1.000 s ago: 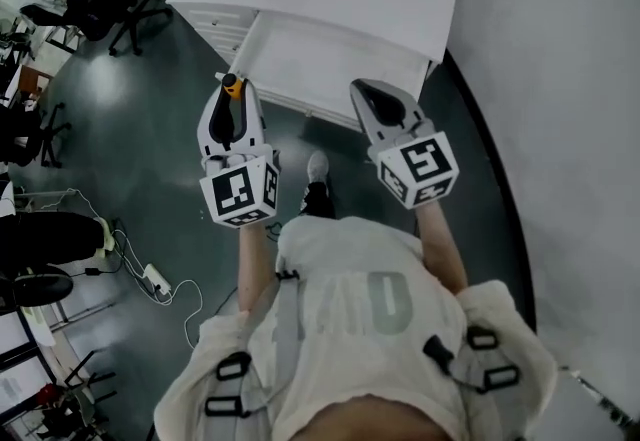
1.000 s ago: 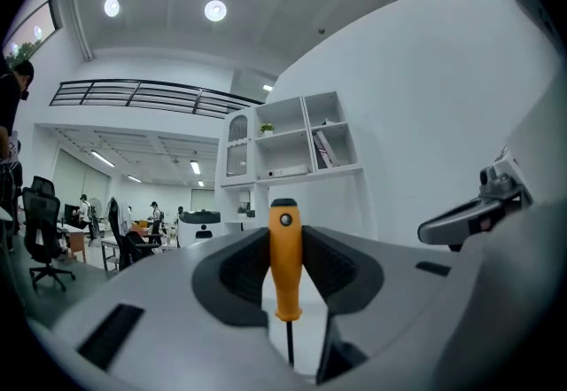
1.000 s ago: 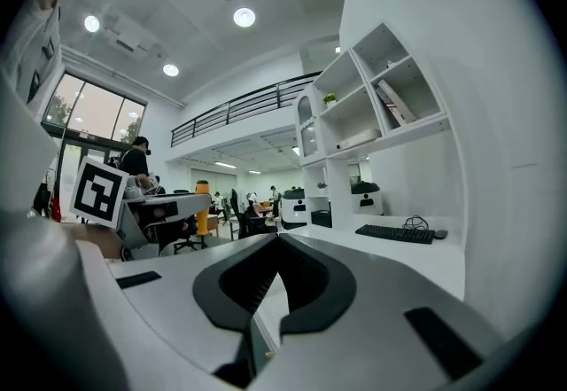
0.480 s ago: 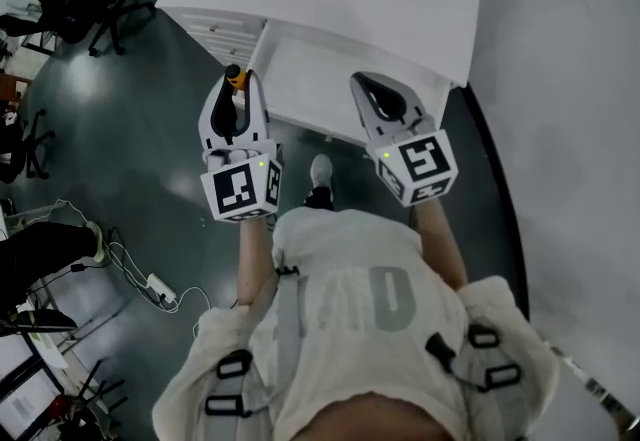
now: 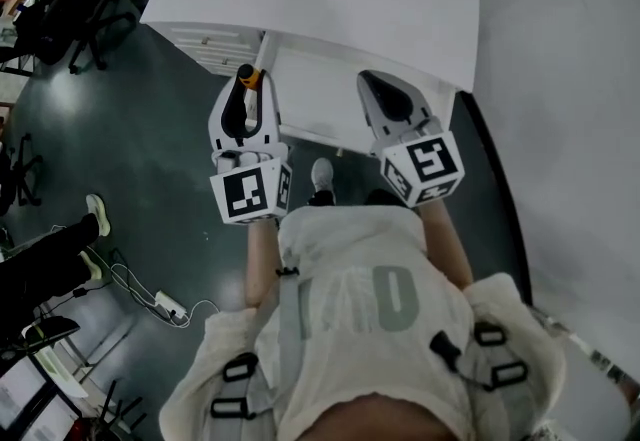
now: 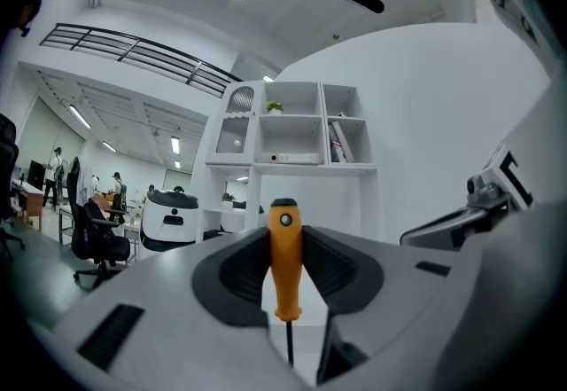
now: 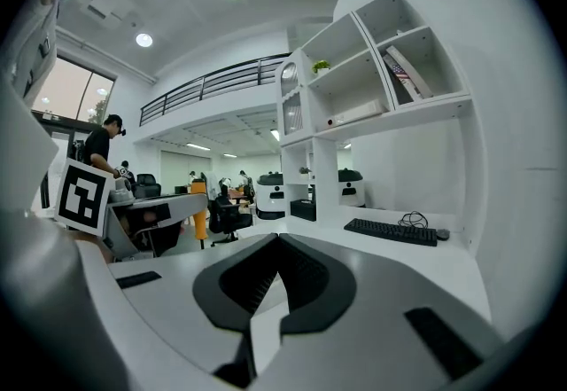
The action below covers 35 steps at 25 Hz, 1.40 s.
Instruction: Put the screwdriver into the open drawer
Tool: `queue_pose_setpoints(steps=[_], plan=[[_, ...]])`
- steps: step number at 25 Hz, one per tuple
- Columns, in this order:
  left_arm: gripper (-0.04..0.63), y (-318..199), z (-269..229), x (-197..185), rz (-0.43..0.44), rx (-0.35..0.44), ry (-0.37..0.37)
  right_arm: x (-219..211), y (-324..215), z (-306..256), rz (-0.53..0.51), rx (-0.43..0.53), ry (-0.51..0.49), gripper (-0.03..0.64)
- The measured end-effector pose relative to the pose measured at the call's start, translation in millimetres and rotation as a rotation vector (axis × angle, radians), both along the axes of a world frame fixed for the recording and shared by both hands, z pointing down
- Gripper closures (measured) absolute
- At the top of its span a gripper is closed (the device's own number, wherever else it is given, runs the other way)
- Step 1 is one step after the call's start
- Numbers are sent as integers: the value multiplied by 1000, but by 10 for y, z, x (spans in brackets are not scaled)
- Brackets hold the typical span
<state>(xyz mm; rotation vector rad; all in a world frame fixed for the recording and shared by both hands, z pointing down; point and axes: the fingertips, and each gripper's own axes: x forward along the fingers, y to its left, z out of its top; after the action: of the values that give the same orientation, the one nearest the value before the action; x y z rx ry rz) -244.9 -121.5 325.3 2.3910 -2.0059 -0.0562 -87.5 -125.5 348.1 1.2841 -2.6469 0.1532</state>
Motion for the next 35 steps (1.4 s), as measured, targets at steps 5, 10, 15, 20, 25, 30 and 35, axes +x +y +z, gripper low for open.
queue_pose_setpoints(steps=[5,10,15,20,25,30,35], plan=[[482,-140,37,-92,-6,1,10,-20,-130,-30,16,19,-3,612],[482,-210,87,-38,-4,-10,-14,20,-268,-21,28,22,-16,612],[482,-255,87,33,-10,-11,-49,42,-398,-56,16,41,-44,612],[482,-285,152,57,-37,-18,-70,111,-550,-33,1,47,-52,612],[482,-324,213,13,-91,-34,-85,215,-623,-44,-5,41,-69,612],[482,-351,172,38,-116,-33,-100,320,-668,-50,4,38,-79,612],[482,-336,133,8,-141,-29,-142,338,-651,-74,-9,41,-89,612]])
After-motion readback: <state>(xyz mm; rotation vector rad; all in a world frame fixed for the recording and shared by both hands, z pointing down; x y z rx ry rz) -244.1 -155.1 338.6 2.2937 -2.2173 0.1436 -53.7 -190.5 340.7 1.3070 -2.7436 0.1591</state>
